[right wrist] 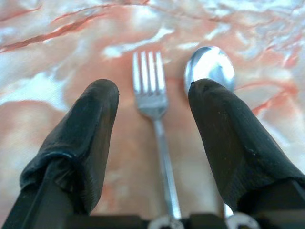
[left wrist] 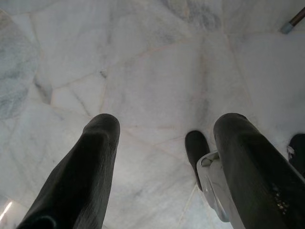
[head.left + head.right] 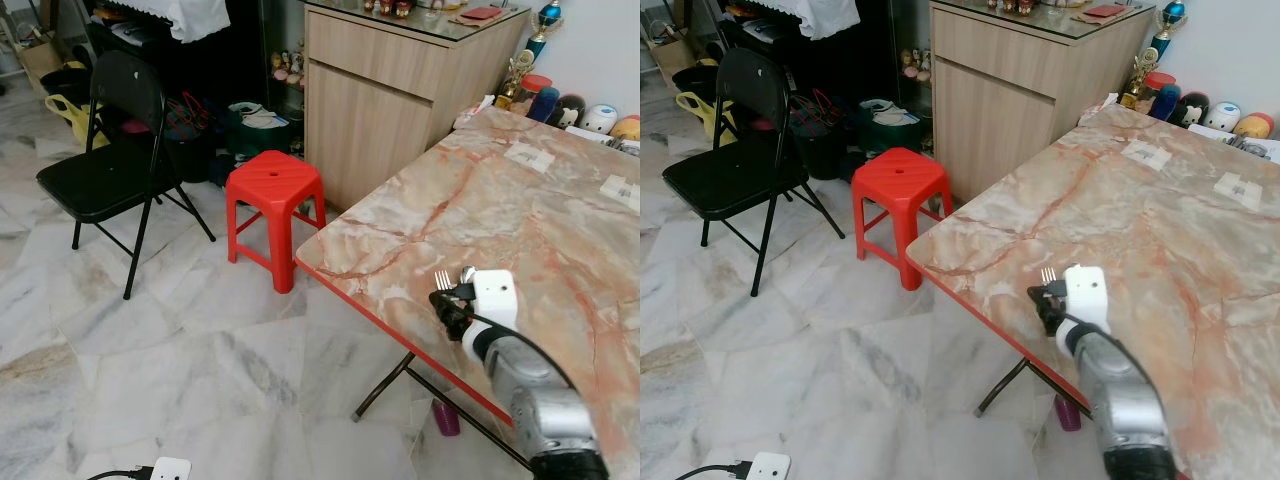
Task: Setting the table
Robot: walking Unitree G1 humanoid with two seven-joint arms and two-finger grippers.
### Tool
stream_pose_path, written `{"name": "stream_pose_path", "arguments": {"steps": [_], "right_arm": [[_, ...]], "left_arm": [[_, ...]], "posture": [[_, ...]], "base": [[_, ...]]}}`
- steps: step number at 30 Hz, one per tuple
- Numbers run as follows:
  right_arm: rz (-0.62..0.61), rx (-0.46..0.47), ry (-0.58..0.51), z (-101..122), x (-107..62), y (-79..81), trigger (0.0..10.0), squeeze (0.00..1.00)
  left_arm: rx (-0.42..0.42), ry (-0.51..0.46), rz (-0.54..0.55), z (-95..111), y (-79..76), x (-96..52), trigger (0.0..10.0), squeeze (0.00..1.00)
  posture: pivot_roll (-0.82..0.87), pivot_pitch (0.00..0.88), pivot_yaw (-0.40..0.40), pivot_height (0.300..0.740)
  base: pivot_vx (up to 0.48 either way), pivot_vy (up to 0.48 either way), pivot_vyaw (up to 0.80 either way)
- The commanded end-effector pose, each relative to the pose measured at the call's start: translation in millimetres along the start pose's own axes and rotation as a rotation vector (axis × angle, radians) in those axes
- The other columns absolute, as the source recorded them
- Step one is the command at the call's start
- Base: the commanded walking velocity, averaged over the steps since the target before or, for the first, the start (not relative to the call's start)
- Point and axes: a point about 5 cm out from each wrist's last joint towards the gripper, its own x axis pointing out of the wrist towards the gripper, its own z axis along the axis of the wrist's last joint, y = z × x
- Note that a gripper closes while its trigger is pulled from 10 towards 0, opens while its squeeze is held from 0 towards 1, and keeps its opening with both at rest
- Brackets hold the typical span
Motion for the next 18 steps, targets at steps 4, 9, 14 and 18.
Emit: {"name": "stream_pose_path", "arguments": {"steps": [4, 9, 14, 18], "right_arm": [[0.046, -0.004, 0.019, -2.6, 1.1, -18.0, 10.0, 0.0], [0.052, -0.006, 0.054, -13.8, 2.1, -23.4, 10.0, 0.0], [0.069, 0.058, 0.064, -19.6, 4.5, -23.1, 10.0, 0.0], [0.09, 0.06, 0.057, -19.9, 6.3, -21.0, 4.5, 0.0]], "left_arm": [[0.006, 0.047, -0.012, -10.5, -1.4, -3.2, 10.0, 0.0], [0.009, 0.048, -0.013, -10.5, -1.0, -3.1, 10.0, 0.0], [0.012, 0.048, -0.012, -10.3, -0.1, -3.1, 10.0, 0.0], [0.013, 0.048, -0.008, -10.2, 1.1, -3.1, 10.0, 0.0]], "posture": [[0.02, 0.12, -0.035, 0.74], [0.02, 0.121, -0.031, 0.74], [0.02, 0.121, -0.03, 0.74], [0.02, 0.12, -0.029, 0.74]], "base": [[0.0, 0.0, 0.0], [0.0, 0.0, 0.0], [0.0, 0.0, 0.0], [0.0, 0.0, 0.0]]}}
